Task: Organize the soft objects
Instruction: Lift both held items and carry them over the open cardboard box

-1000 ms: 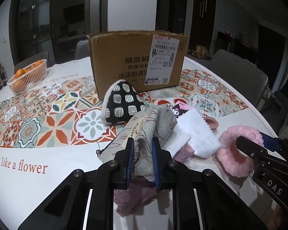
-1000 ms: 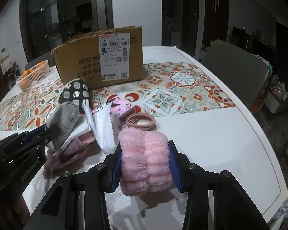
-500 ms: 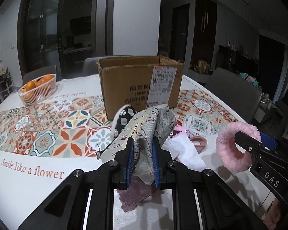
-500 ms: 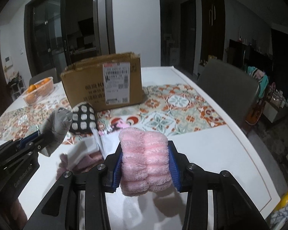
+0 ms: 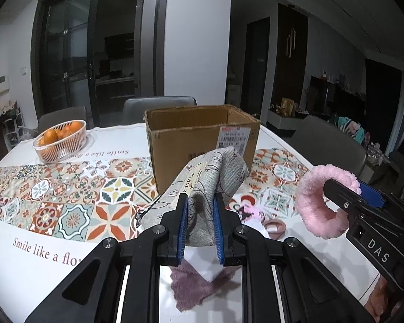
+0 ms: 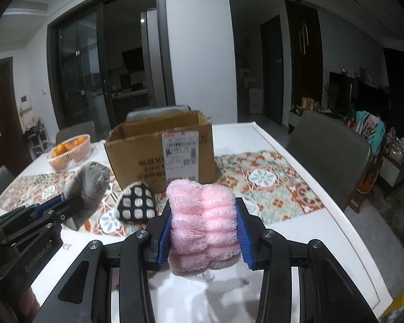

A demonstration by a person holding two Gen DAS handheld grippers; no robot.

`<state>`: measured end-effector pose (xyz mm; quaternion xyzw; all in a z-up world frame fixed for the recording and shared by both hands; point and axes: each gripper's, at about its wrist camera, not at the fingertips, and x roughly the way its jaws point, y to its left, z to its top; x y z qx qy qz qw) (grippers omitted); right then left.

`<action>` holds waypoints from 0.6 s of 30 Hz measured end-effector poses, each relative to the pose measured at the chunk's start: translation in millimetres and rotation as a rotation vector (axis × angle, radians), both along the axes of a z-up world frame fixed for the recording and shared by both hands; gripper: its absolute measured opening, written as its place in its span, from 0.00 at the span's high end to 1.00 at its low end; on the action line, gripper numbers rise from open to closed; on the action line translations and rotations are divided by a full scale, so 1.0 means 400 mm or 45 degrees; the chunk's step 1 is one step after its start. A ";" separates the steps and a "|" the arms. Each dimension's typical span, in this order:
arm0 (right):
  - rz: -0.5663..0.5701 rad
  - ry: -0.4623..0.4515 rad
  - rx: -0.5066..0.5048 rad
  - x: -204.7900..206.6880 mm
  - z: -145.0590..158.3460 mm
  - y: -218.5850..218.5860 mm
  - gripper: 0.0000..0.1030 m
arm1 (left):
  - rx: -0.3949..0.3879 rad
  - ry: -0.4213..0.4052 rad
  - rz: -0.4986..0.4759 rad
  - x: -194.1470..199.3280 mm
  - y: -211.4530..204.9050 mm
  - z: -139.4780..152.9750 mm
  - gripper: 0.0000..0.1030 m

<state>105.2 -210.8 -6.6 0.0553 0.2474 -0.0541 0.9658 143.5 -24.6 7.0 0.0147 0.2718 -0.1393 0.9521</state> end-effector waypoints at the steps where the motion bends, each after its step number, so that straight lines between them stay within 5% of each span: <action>1: 0.008 -0.008 0.008 0.004 0.006 -0.001 0.58 | -0.004 -0.005 0.003 0.004 -0.001 0.006 0.82; 18: 0.068 -0.168 0.051 0.126 0.098 -0.009 0.58 | -0.022 -0.131 0.041 0.101 -0.012 0.118 0.82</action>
